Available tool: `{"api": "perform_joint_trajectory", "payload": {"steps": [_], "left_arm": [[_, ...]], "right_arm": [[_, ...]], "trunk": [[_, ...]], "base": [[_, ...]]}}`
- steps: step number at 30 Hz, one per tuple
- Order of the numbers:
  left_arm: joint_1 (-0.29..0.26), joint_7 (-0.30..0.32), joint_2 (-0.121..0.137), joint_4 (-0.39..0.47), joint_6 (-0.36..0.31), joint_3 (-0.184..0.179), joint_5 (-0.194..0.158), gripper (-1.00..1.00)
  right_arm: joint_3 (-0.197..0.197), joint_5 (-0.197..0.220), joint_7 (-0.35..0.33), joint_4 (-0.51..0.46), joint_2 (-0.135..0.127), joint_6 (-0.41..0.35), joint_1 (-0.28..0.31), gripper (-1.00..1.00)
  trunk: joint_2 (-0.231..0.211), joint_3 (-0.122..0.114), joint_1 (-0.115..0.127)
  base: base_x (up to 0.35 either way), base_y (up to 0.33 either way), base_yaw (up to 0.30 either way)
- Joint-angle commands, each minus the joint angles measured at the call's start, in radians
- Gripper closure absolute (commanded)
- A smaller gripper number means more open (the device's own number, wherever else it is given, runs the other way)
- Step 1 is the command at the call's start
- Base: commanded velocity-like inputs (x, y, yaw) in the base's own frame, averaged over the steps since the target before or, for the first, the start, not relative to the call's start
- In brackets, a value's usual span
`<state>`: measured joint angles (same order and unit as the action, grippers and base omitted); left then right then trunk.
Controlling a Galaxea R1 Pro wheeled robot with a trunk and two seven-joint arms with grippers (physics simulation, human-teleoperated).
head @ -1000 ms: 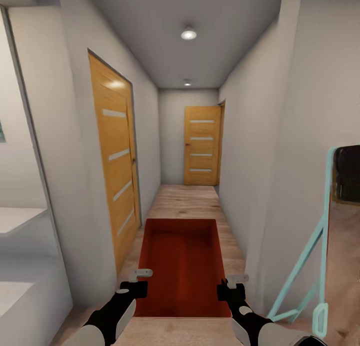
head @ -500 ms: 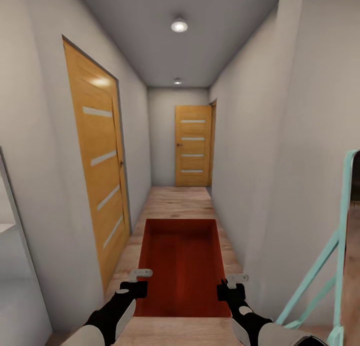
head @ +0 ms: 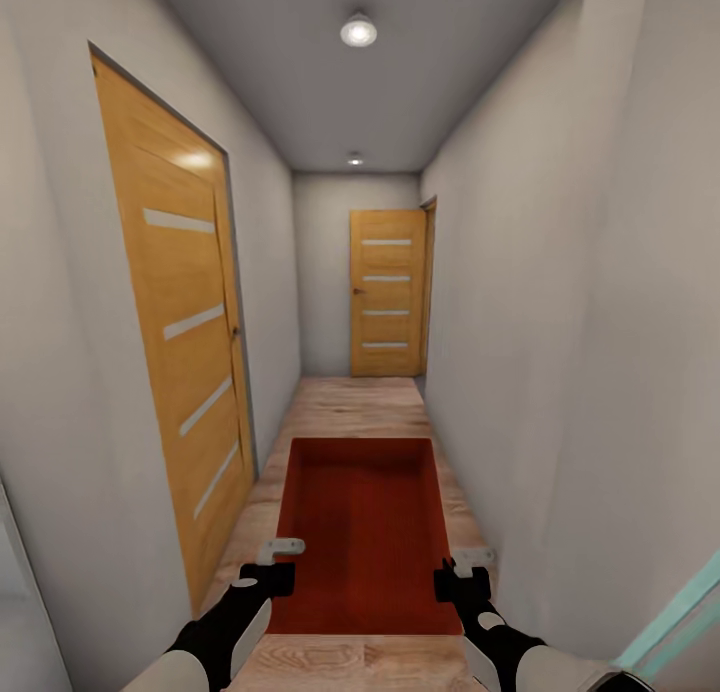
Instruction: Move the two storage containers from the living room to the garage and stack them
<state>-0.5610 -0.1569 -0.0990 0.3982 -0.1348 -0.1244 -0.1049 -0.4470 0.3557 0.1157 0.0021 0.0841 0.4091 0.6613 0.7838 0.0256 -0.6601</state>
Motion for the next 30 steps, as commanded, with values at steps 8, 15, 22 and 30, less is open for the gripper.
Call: {"api": "perform_joint_trajectory", "payload": {"steps": [8,15,22,30], "left_arm": [[0.0,-0.015,0.001,0.002,-0.006,-0.004,-0.001,1.0],[0.0,-0.015,0.001,0.002,-0.006,-0.004,-0.001,1.0],[0.0,-0.015,0.001,0.002,-0.006,-0.004,-0.001,1.0],[0.0,-0.015,0.001,0.002,-0.006,-0.003,-0.001,1.0]], "right_arm": [[0.022,0.022,0.006,0.001,0.0,0.006,0.001,1.0],[0.023,0.022,0.006,0.001,0.0,0.006,0.001,1.0],[0.022,0.021,0.006,0.001,0.0,0.005,0.001,1.0],[0.022,0.021,0.006,0.001,0.0,0.005,0.001,1.0]], "trunk": [[0.001,0.002,-0.001],[0.001,0.002,-0.001],[0.001,0.002,-0.001],[0.001,0.002,-0.001]], "base": [[0.323,0.0,0.0],[0.323,0.0,0.0],[0.323,0.0,0.0],[0.323,0.0,0.0]]}}
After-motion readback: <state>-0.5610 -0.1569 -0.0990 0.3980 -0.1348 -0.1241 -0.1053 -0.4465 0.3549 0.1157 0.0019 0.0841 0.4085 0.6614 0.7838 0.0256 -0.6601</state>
